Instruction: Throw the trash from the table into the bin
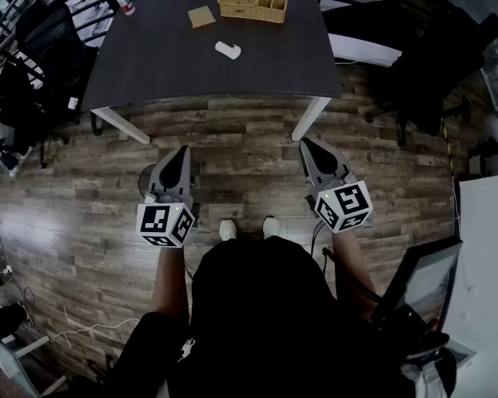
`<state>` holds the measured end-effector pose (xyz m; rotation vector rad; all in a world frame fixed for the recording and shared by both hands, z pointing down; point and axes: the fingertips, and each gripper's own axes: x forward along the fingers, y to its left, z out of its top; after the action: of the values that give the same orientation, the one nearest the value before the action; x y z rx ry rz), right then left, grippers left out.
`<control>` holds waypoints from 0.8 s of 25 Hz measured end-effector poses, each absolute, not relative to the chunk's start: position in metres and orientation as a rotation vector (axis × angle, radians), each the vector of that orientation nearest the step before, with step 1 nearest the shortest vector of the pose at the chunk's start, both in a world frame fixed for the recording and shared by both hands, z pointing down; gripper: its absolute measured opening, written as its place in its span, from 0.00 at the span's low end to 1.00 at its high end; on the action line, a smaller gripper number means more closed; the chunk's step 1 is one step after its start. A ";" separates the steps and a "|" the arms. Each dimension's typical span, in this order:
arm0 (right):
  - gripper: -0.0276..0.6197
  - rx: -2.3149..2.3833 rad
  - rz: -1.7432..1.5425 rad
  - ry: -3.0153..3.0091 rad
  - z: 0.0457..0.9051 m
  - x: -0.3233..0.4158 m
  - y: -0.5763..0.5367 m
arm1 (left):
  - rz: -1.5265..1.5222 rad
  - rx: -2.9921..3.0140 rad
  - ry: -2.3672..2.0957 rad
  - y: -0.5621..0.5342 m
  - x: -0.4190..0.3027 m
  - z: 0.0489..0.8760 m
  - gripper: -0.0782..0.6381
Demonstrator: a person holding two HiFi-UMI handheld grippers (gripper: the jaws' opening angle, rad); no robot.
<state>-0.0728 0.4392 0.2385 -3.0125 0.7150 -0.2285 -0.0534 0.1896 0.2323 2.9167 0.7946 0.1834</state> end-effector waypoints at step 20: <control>0.05 -2.973 -0.200 0.697 0.233 -0.073 0.458 | 0.154 2.929 0.792 0.213 -0.052 0.224 0.12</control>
<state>-0.0728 0.4578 0.2328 -2.9729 0.6971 -0.2004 -0.0520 0.2131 0.2240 2.9286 0.7917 0.1538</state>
